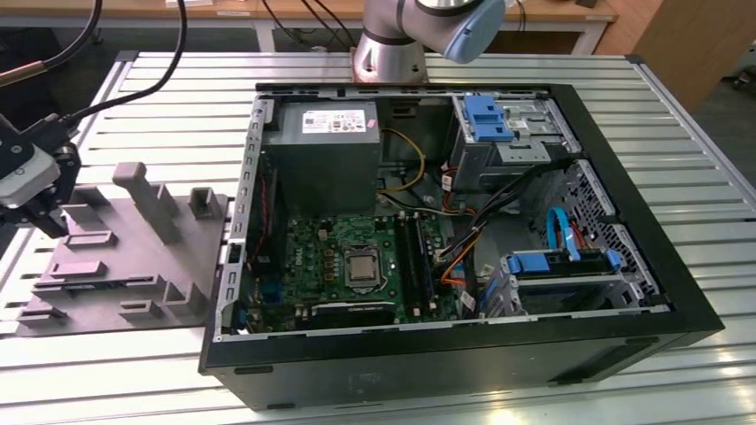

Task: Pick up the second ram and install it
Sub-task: 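Pick up the second ram and move it above second insertion slot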

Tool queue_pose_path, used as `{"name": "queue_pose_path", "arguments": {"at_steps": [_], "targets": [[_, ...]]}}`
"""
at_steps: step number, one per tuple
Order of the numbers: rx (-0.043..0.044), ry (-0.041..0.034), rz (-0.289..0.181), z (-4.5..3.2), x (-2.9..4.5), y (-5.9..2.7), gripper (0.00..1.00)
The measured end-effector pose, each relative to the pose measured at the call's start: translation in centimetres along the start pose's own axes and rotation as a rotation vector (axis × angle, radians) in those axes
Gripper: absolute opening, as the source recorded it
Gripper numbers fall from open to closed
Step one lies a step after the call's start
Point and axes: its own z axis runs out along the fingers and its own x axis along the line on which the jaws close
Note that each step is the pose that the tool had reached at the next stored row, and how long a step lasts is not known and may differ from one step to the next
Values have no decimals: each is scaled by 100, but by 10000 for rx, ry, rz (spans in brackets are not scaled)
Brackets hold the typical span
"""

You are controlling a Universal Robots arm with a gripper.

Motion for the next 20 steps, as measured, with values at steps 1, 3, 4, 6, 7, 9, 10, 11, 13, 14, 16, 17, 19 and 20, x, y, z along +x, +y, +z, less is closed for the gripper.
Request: {"name": "queue_pose_path", "arguments": {"at_steps": [1, 3, 4, 6, 7, 9, 10, 11, 13, 14, 16, 17, 19, 20], "targets": [[-4, 8, -172, 3, 0, 0, 11], [-14, 24, -532, 10, 0, 0, 11], [-19, 32, -712, 13, 0, 0, 11], [-29, 47, -1087, 21, 1, -1, 11], [-34, 55, -1269, 24, 1, -1, 11], [-43, 72, -1627, 31, 1, -1, 11], [-48, 80, -1806, 34, 1, -1, 11], [-53, 88, -1986, 38, 1, -2, 11], [-62, 104, -2355, 45, 1, -2, 11], [-72, 120, -2715, 51, 1, -2, 11], [-81, 135, -3074, 58, 2, -2, 11], [-86, 142, -3254, 62, 2, -3, 11], [-96, 160, -3629, 68, 2, -3, 11], [-101, 168, -3810, 71, 2, -3, 11]]}}
